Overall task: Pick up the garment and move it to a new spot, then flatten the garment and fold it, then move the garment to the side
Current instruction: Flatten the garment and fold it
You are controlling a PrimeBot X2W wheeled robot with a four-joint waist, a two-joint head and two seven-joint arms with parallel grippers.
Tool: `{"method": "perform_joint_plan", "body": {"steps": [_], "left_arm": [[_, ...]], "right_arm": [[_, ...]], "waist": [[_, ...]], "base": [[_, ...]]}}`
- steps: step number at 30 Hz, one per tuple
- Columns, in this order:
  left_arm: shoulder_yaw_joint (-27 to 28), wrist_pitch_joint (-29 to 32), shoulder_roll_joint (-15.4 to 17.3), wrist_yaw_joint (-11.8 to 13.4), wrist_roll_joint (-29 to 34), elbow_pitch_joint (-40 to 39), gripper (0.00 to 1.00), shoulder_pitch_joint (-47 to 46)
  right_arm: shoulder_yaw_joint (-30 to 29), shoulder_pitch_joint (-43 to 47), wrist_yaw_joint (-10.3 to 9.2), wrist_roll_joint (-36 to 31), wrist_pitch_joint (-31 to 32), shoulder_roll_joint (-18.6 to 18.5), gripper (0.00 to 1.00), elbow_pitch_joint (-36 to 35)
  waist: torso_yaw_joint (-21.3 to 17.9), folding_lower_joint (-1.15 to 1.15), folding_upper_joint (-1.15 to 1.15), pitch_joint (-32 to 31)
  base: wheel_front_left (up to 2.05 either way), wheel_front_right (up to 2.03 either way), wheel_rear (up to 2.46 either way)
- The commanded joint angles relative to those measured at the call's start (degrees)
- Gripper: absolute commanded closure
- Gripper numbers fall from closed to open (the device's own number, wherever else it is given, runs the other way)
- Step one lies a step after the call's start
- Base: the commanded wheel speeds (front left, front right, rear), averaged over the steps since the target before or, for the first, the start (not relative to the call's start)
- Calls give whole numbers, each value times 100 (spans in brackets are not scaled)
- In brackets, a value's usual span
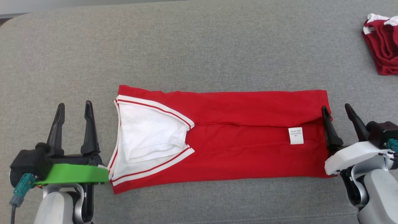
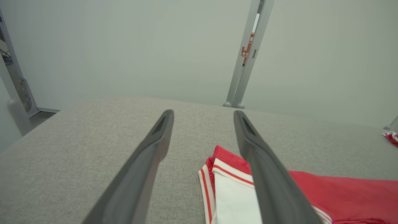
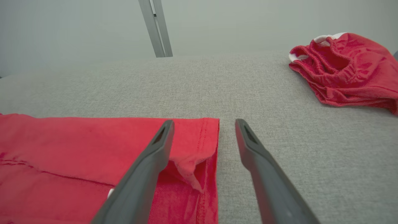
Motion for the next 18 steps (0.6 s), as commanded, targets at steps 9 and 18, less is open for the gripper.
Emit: {"method": "perform_joint_plan", "body": {"steps": [9,18], "left_arm": [[593,-15,-350,-253,824,224,0,203],[759,-15,-493,-326,1082,355,0,269]], "right_arm": [[8,-140,-4,118,-53,365,0,1121],[367,5,-2,440,-185,589,100,1574]], "waist": [[25,0,0,2],[65,0,0,-113]], "base": [[0,0,0],[0,0,0]]}}
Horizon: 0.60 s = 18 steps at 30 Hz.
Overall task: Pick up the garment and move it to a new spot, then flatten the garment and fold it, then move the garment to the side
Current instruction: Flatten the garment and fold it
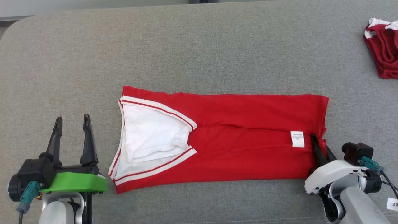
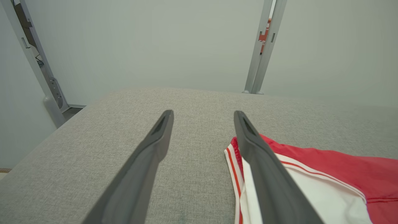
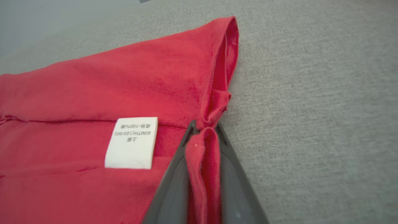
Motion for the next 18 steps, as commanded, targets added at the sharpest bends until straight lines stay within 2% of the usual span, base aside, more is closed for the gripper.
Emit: {"method": "perform_joint_plan", "body": {"steps": [1,6,13,18], "left_arm": [[36,-15,-21,-20,99,6,0,102],[45,-15,-10,-26,136,22,0,141],[117,-14,31,-28,148,-2,0,249],[165,-15,26,-28,139,-28,0,312]], "right_arm": [[50,75,1,59,10,11,100,105],[-148,-79,-6,153,-52,-193,100,168],[-731,-150,-5,162,-67,-775,100,168],[-910,-195,-4,85,-63,-1073,100,75]], "waist": [[-14,0,0,-37],[-42,0,0,-135],[-104,0,0,-291],[-140,0,0,-353]], "base": [[0,0,0],[0,0,0],[0,0,0],[0,0,0]]}}
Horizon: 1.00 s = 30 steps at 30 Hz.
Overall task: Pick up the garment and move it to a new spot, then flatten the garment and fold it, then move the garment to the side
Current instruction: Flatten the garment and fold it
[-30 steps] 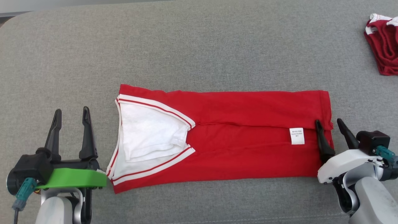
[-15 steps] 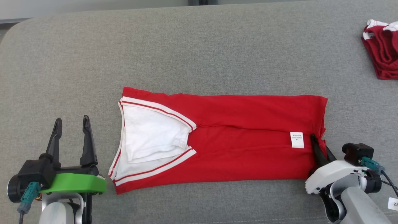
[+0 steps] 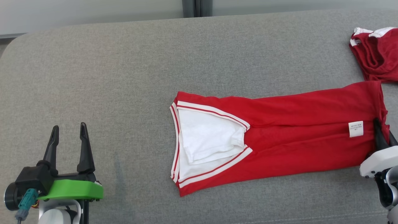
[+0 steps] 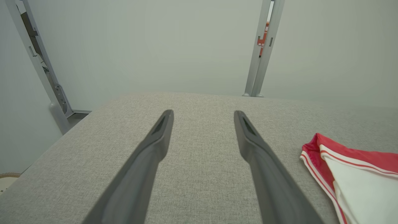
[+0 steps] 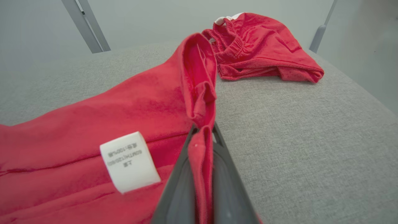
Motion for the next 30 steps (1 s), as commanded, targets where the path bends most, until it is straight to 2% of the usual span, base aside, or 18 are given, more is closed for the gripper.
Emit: {"method": "perform_joint_plan", "body": {"steps": [1,4,10,19,26,30], "left_arm": [[41,-15,19,-25,2,-19,0,94],[70,-15,10,-25,-2,-9,0,113],[99,-14,-13,-21,18,-7,0,162],[84,-15,-37,-22,1,59,0,176],[0,-14,-65,-22,-25,101,0,39],[-62,-15,-80,-22,-50,138,0,-58]], "right_arm": [[25,-79,-10,-59,-6,-27,100,-81],[147,-87,-10,-105,36,-1,100,-270],[525,-11,-9,-231,155,320,100,-972],[1600,94,-7,-321,583,952,100,-1961],[2131,-217,-6,-343,641,1523,100,-1854],[2518,-498,-6,-321,715,1708,100,-1607]], "waist": [[-14,0,0,-27],[-18,0,0,-63],[-16,0,0,-142],[81,0,0,-172],[282,0,0,-91],[420,0,0,-26]], "base": [[0,0,0],[0,0,0],[0,0,0],[0,0,0],[0,0,0],[0,0,0]]}}
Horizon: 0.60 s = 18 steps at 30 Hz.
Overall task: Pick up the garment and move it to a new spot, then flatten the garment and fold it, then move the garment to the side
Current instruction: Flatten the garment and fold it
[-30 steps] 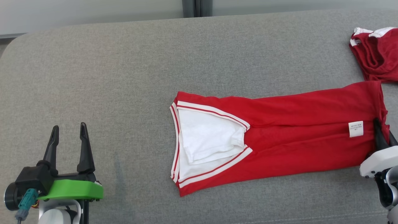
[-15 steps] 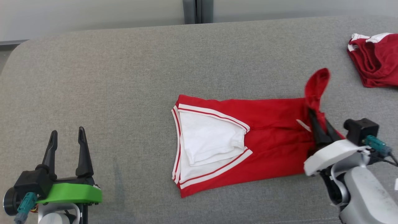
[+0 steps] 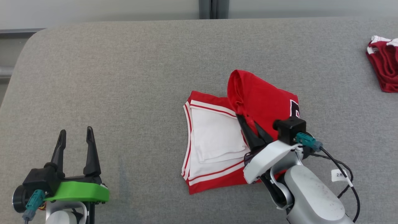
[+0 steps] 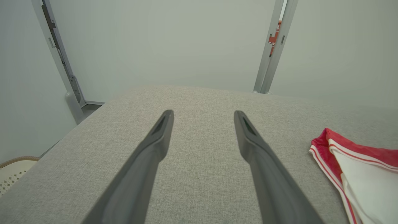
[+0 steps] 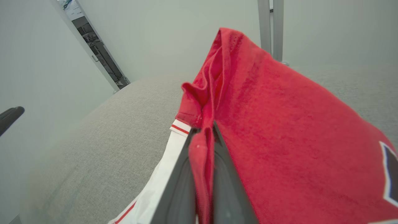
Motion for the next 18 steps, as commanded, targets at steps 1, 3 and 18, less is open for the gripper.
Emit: {"method": "perform_joint_plan", "body": {"steps": [1,3,18], "left_arm": [[-18,-15,1,-16,-43,25,0,-127],[-48,-15,-7,-16,-54,47,0,-141],[-92,-15,-43,-16,-53,127,0,-185]], "right_arm": [[127,-142,-1,2,10,34,100,79],[310,-264,-1,57,6,82,100,223],[1006,-855,-1,629,-544,134,0,1058]], "waist": [[113,0,0,64],[181,0,0,91],[388,0,0,158]], "base": [[0,0,0],[0,0,0],[0,0,0]]}}
